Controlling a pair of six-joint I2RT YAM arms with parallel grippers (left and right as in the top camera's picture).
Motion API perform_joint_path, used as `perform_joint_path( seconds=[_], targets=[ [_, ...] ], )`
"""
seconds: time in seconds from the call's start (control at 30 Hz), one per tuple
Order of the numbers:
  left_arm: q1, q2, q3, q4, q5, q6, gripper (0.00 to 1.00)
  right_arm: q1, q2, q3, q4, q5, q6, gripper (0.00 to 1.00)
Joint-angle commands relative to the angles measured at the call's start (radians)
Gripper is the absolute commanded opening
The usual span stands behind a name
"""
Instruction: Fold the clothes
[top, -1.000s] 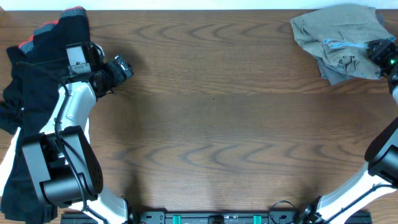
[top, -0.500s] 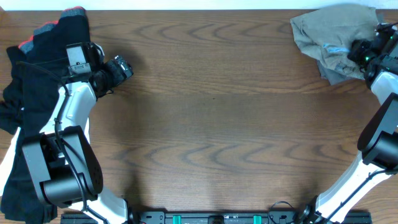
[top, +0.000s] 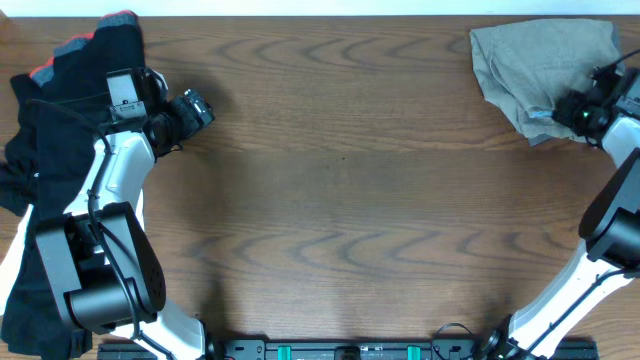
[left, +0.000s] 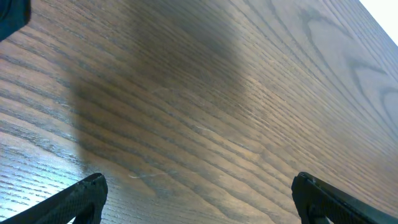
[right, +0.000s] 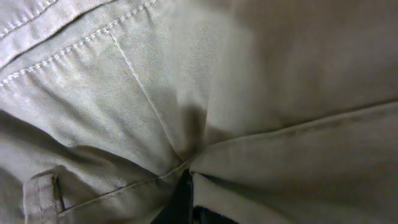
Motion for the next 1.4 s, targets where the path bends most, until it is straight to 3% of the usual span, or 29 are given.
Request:
perform_joint_path(
  seconds=[0.0,0.17,0.33,0.43,0.57,0.83,1.13,1.37],
  targets=[
    [0.003,-0.003,0.018,-0.002,-0.002,-0.013,0.96,-0.047,0.019,-0.024,-0.031,-0.045,-0.062,0.01],
    [0.003,-0.003,0.018,-0.002,-0.002,-0.013,0.96,-0.047,-0.141,-0.024,-0.053,-0.126,-0.074,0.09],
    [0.003,-0.003,0.018,-0.002,-0.002,-0.013,0.96,-0.047,-0.33,-0.024,-0.063,-0.11,-0.074,0.41],
    [0.003,-0.003,0.018,-0.002,-0.002,-0.013,0.96,-0.047,-0.385,-0.024,-0.029,-0.015,-0.074,0.5],
    [0.003,-0.003,0.018,-0.002,-0.002,-0.013,0.96,-0.047,-0.364,-0.024,0.042,0.074,-0.075,0.58],
    [0.003,-0.003,0.018,-0.003,-0.002,-0.013,0.96,-0.056,-0.145,-0.024,0.311,0.175,-0.118,0.88],
    [0.003,-0.003,0.018,-0.002,-0.002,-0.013,0.96,-0.068,0.083,-0.024,0.311,0.198,-0.119,0.91],
    [0.003,-0.003,0.018,-0.002,-0.002,-0.013,0.97,-0.103,0.1,-0.024,0.278,0.182,-0.119,0.92]
  ],
)
